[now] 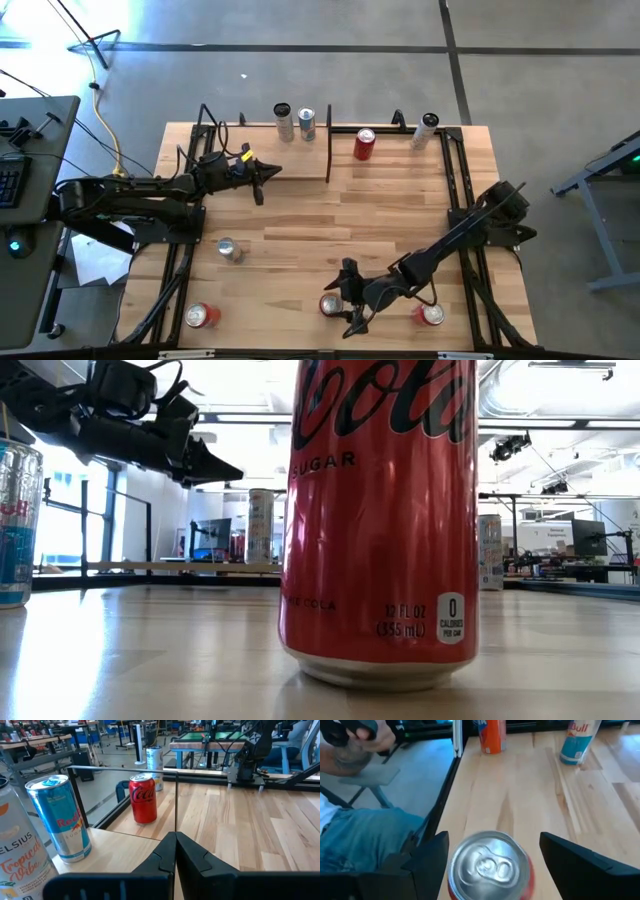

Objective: Place canned beverage on shelf
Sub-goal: Put the bottom red-black soda can on the shelf

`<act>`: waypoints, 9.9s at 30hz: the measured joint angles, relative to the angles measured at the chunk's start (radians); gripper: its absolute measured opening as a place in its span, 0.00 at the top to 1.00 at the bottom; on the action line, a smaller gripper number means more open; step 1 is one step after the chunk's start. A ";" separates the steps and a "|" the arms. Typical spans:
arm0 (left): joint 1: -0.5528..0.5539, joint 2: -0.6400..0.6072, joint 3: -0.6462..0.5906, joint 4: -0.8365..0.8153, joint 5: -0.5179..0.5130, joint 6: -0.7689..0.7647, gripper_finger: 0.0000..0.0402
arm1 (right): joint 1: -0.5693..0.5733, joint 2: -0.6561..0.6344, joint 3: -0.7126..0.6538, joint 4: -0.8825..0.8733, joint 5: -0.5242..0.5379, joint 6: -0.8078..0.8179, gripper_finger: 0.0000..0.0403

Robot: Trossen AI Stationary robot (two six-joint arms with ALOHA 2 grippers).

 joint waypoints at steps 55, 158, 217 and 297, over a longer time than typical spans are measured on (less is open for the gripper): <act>-0.089 -0.221 0.002 -0.154 0.008 0.032 1.00 | -0.647 -0.015 -0.002 0.146 -0.553 -0.442 0.41; -0.399 0.050 0.206 -0.564 -0.379 -0.169 0.19 | -0.434 0.016 -0.353 0.536 -0.262 -0.408 1.00; -0.397 0.177 0.288 -0.637 -0.334 -0.212 0.20 | -0.434 0.016 -0.352 0.534 -0.262 -0.408 1.00; 0.419 0.066 0.400 -0.663 -0.171 0.199 0.22 | -0.434 0.017 -0.352 0.519 -0.278 -0.397 1.00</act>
